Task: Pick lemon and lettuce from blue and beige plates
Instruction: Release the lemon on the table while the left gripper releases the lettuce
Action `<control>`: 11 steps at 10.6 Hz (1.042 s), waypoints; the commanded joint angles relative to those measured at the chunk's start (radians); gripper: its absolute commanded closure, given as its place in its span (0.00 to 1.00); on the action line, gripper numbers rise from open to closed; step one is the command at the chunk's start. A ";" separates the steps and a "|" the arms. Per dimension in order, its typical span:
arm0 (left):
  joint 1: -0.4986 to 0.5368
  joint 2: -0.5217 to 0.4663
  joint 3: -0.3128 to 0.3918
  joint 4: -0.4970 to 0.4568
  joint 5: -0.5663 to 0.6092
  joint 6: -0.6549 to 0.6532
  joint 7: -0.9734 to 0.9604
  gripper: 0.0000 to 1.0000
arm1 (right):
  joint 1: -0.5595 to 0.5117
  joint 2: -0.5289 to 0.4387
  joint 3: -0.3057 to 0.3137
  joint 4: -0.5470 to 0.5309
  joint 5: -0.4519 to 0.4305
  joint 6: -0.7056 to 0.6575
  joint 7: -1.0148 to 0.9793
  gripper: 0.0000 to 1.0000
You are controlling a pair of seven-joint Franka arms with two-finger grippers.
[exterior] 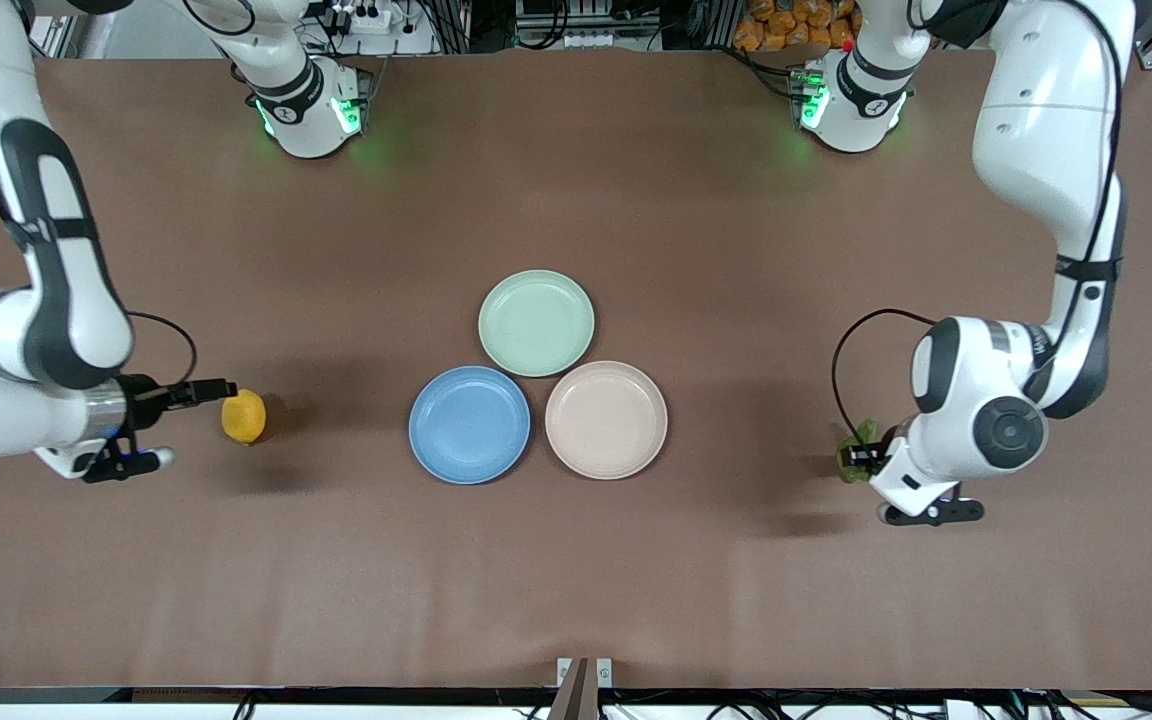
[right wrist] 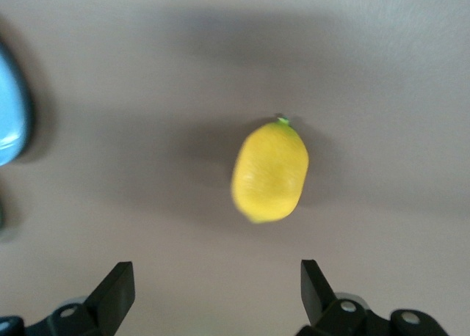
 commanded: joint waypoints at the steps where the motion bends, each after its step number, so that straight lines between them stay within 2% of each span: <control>1: 0.003 -0.179 0.002 -0.027 0.017 -0.107 -0.004 0.00 | 0.029 -0.118 0.004 0.060 -0.009 -0.087 0.052 0.00; 3: 0.003 -0.303 0.001 -0.026 0.017 -0.178 -0.001 0.00 | 0.046 -0.246 0.006 0.057 0.001 -0.101 0.106 0.00; 4: 0.003 -0.361 -0.002 -0.026 0.019 -0.210 0.000 0.00 | 0.067 -0.319 0.006 0.058 0.001 -0.131 0.208 0.00; 6: 0.002 -0.453 -0.008 -0.026 0.016 -0.276 0.000 0.00 | 0.068 -0.406 0.004 0.057 0.001 -0.231 0.241 0.00; 8: -0.005 -0.522 -0.013 -0.026 0.002 -0.330 0.023 0.00 | 0.106 -0.448 0.006 0.037 -0.019 -0.251 0.252 0.00; 11: -0.005 -0.593 -0.019 -0.027 -0.004 -0.396 0.032 0.00 | 0.123 -0.454 0.004 0.020 -0.044 -0.253 0.252 0.00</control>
